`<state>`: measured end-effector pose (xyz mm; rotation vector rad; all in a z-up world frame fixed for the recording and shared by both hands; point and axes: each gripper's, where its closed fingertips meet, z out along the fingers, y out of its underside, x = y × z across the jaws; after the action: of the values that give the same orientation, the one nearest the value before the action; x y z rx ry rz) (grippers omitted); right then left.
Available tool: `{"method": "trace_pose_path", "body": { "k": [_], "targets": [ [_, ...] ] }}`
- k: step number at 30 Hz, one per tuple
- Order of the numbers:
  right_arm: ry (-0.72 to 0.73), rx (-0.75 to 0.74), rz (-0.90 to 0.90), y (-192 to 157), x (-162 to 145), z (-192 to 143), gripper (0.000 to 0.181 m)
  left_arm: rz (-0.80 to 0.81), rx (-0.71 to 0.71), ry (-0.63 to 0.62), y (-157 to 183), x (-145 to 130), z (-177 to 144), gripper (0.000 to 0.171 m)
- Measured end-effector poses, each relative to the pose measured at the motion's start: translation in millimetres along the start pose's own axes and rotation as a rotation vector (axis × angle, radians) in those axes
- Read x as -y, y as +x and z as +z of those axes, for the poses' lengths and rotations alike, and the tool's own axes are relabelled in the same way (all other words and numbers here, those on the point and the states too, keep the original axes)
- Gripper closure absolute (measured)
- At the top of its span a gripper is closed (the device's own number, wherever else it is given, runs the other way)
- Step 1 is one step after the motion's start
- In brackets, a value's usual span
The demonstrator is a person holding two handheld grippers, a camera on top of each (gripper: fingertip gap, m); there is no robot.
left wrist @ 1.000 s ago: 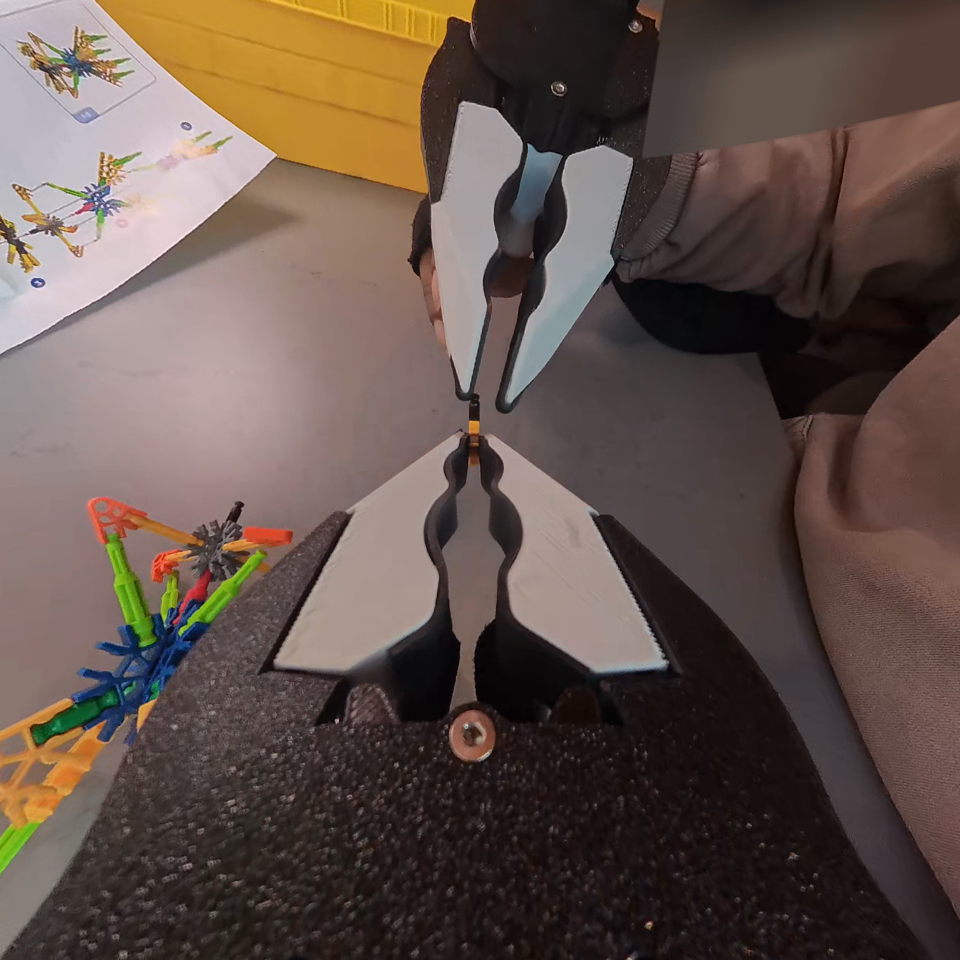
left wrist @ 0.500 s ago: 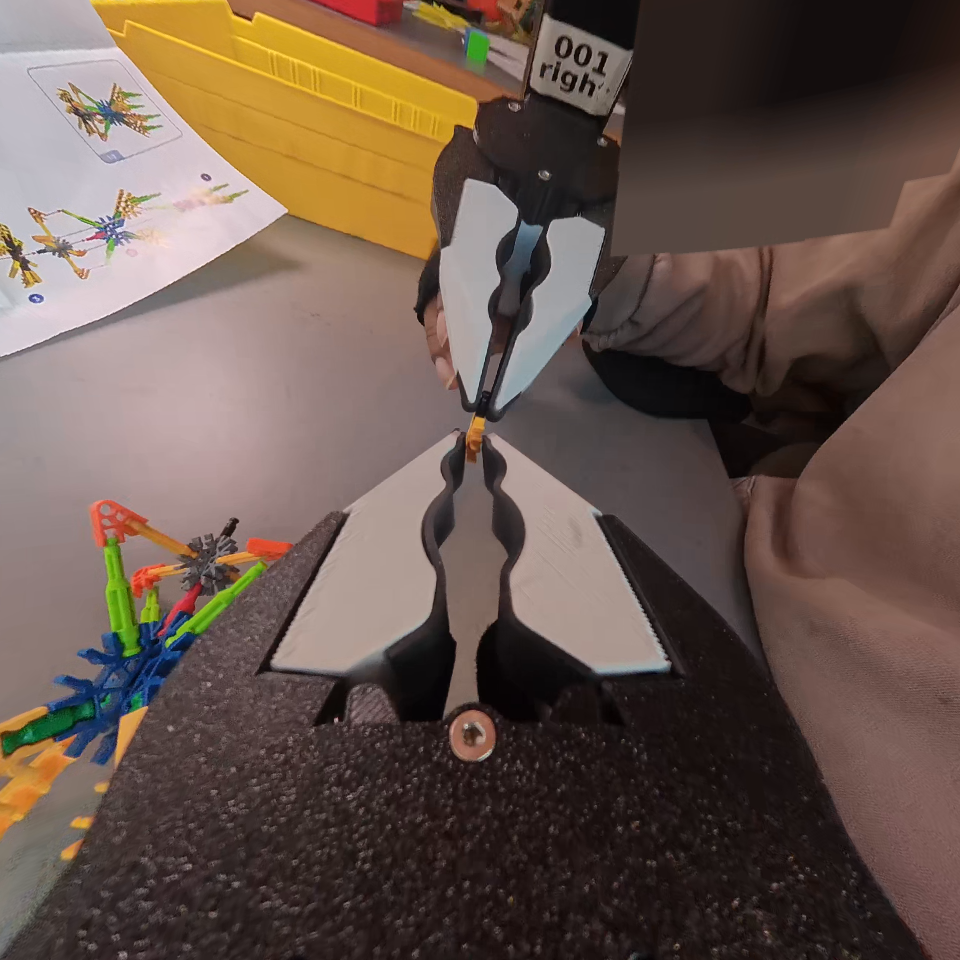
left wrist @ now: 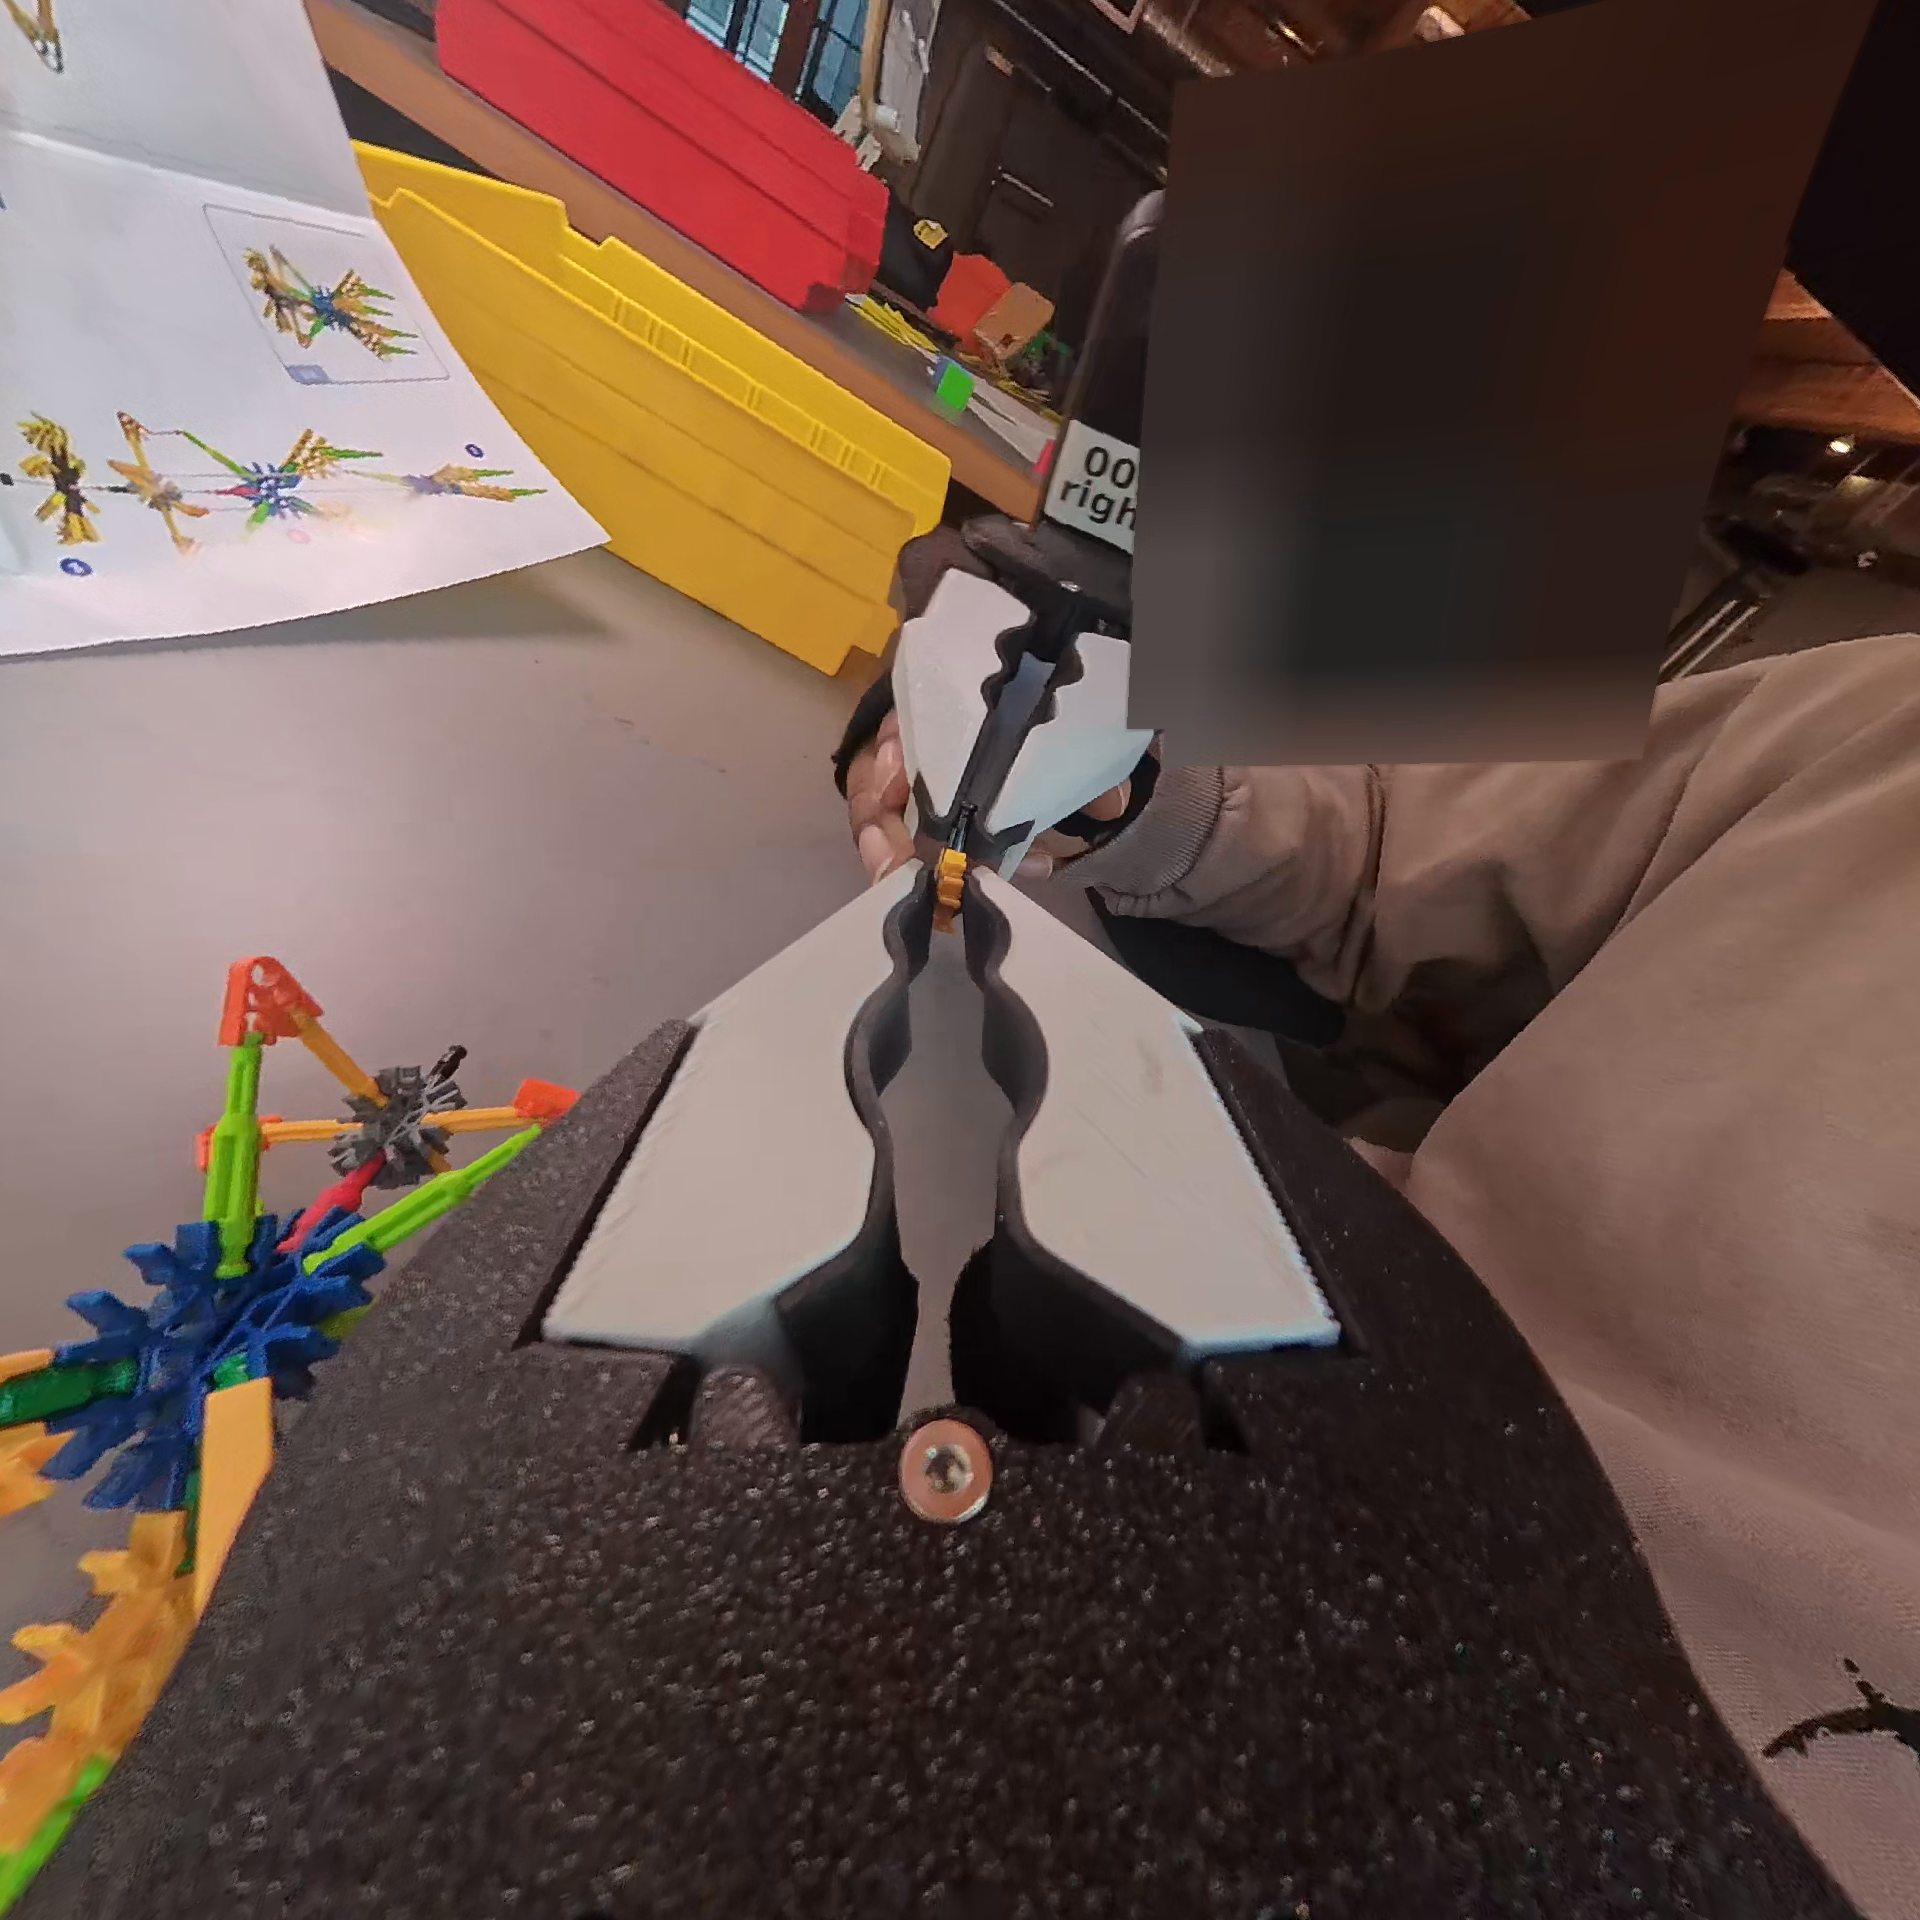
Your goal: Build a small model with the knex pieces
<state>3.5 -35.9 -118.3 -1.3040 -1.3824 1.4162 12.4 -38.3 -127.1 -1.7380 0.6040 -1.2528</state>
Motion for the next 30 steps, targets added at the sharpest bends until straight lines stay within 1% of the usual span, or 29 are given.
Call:
{"method": "trace_pose_path", "body": {
  "k": [6,10,13,17,22,27,29,30],
  "targets": [
    [-0.092,-0.239,-0.209,20,-7,4,0.180,-0.146,0.106,0.062,-19,1,1,0.167],
    [-0.117,-0.361,-0.355,25,-3,5,0.181,-0.251,0.112,0.153,-22,7,1,0.167],
    [-0.147,-0.455,-0.520,25,1,7,0.180,-0.336,0.100,0.223,-24,11,-1,0.167],
    [-0.180,-0.547,-0.723,25,5,9,0.181,-0.410,0.079,0.276,-24,14,-3,0.168],
    [-0.219,-0.616,-0.954,23,7,11,0.180,-0.502,0.020,0.310,-23,14,-4,0.169],
    [-0.258,-0.670,-1.147,23,7,12,0.181,-0.559,-0.002,0.319,-25,12,-2,0.169],
    [-0.263,-0.667,-1.160,24,5,12,0.181,-0.563,-0.009,0.315,-26,11,-2,0.169],
    [-0.246,-0.656,-1.113,25,6,11,0.181,-0.549,-0.013,0.307,-25,12,-1,0.169]
  ]
}}
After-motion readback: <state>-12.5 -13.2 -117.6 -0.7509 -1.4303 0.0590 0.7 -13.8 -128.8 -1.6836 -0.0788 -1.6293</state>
